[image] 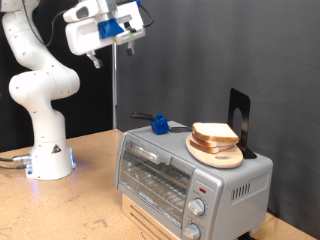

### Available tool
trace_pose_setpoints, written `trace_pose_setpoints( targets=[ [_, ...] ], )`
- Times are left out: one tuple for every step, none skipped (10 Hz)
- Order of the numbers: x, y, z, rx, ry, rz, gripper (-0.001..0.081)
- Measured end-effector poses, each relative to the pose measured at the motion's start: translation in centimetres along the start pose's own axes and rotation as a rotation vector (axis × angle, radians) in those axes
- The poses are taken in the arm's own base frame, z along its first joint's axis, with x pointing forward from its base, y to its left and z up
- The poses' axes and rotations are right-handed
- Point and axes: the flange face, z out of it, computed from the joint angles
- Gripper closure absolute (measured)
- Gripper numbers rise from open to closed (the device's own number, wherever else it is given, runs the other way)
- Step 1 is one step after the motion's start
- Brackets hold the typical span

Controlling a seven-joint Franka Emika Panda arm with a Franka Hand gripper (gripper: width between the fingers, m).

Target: Make a piece of toast with the oven

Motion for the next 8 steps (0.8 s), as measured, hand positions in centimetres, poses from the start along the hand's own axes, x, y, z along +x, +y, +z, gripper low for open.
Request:
trace_pose_setpoints(
  targets=[
    [0.7,-1.3,1.0,0.023,0.021,-0.026,0.0124],
    [1.3,-2.4,2.1,0.032,0.046,-0.012,0.0124],
    [1.8,-3.3,3.5,0.025,0.069,0.064,0.0124],
    [2.2,-4.0,4.4,0.018,0.092,0.139,0.0124],
    [2.2,-3.9,4.2,0.018,0.088,0.104,0.0124],
    [2.3,-3.7,4.1,0.020,0.070,0.056,0.0124],
    [2.6,-3.4,4.0,0.031,0.056,0.016,0.0124],
    [3.2,-2.9,4.1,0.041,0.043,0.001,0.0124]
  ],
)
